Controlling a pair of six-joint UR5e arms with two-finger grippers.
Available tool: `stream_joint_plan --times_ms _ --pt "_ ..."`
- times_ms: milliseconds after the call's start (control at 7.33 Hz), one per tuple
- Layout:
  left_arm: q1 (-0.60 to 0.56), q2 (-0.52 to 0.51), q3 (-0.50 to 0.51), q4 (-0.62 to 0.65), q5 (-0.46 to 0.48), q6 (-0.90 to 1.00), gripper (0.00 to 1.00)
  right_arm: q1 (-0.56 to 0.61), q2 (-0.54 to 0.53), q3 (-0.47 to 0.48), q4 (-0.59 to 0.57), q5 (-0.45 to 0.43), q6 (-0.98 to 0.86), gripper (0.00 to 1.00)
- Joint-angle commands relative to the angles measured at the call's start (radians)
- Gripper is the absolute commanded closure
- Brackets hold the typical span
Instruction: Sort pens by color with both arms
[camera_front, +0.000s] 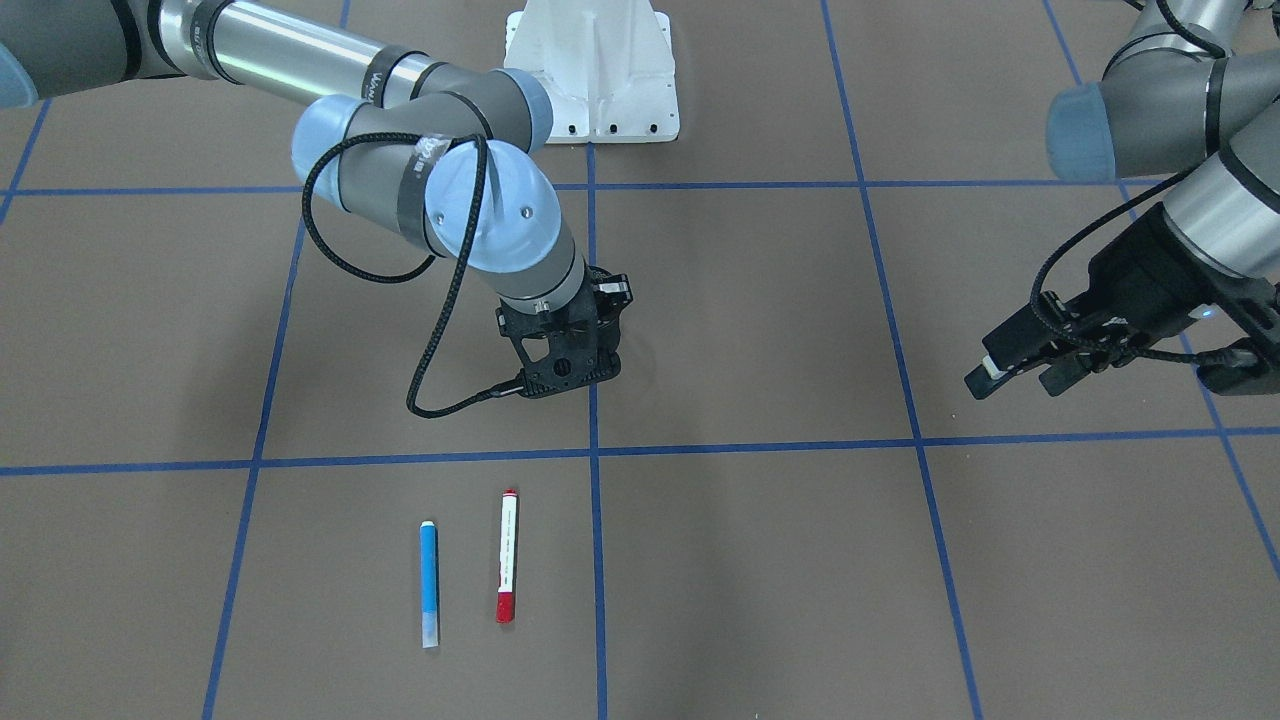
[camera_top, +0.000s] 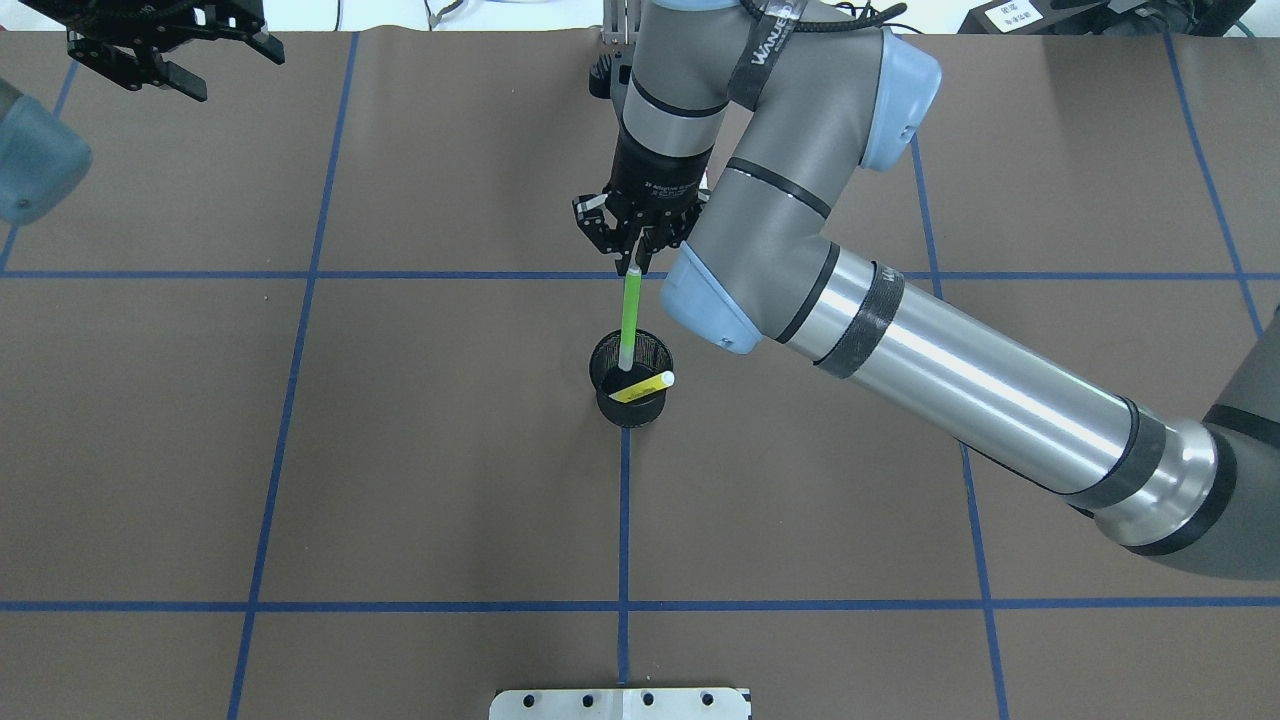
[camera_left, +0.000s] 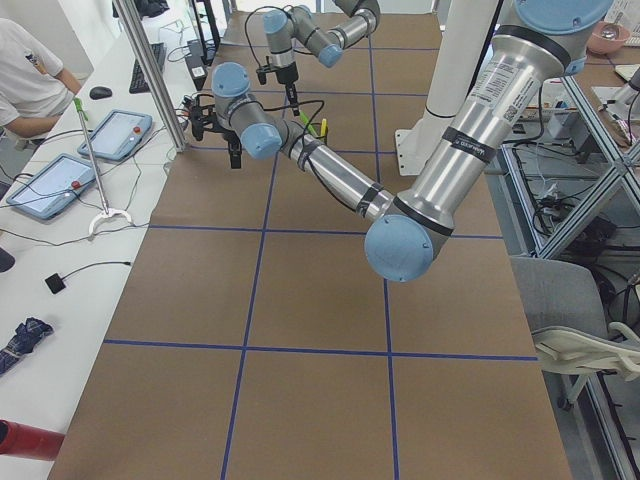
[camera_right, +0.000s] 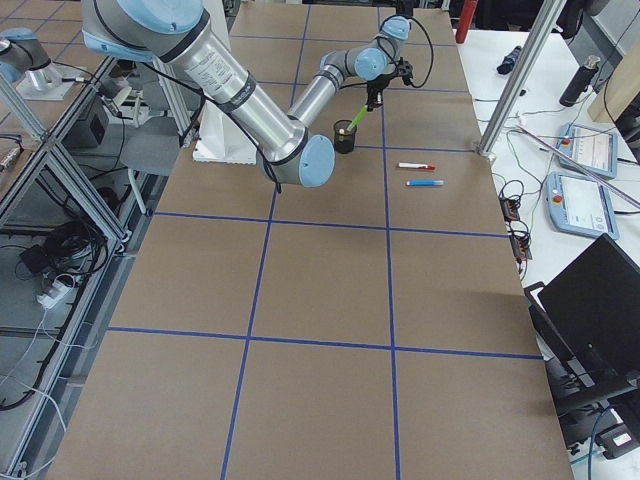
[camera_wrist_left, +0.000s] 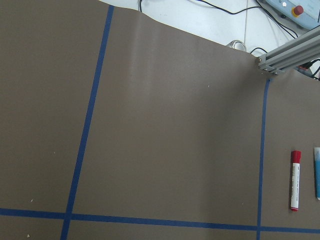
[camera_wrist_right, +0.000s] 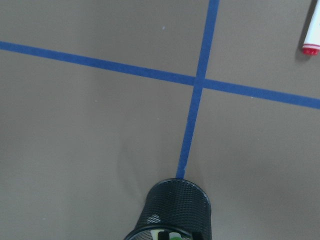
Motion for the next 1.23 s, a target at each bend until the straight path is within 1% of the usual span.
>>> stream_joint_plan --times_ms 0,136,273,409,546,682,819,955,1092 --pt "0.001 0.0 0.003 -0.002 0.0 -0.006 0.01 0.003 -0.003 0.097 0.028 -0.225 0.01 1.0" --pt "0.003 -0.002 0.008 -0.002 0.0 -0.004 0.01 0.002 -0.022 0.095 0.153 -0.325 0.016 1.0" --pt "0.003 0.0 0.009 -0.002 0.0 -0.006 0.01 -0.004 -0.073 0.093 0.276 -0.433 0.021 1.0" --pt "0.003 -0.002 0.009 -0.002 0.0 -0.004 0.01 -0.027 -0.127 0.089 0.377 -0.59 0.029 1.0" --pt "0.003 -0.002 0.008 -0.003 0.0 0.0 0.01 -0.03 -0.135 0.072 0.448 -0.735 0.045 1.0" --pt "0.003 0.0 0.002 -0.002 0.0 -0.004 0.01 -0.032 -0.134 0.022 0.5 -0.803 0.05 1.0" --pt "0.003 0.002 -0.017 0.002 0.001 -0.009 0.01 -0.044 -0.129 -0.052 0.598 -0.927 0.068 1.0" --pt "0.001 0.0 -0.028 0.002 0.001 -0.02 0.01 -0.084 -0.109 -0.125 0.648 -1.098 0.126 1.0" --pt "0.001 0.002 -0.031 0.002 0.001 -0.021 0.01 -0.122 -0.024 -0.234 0.651 -1.221 0.182 1.0"
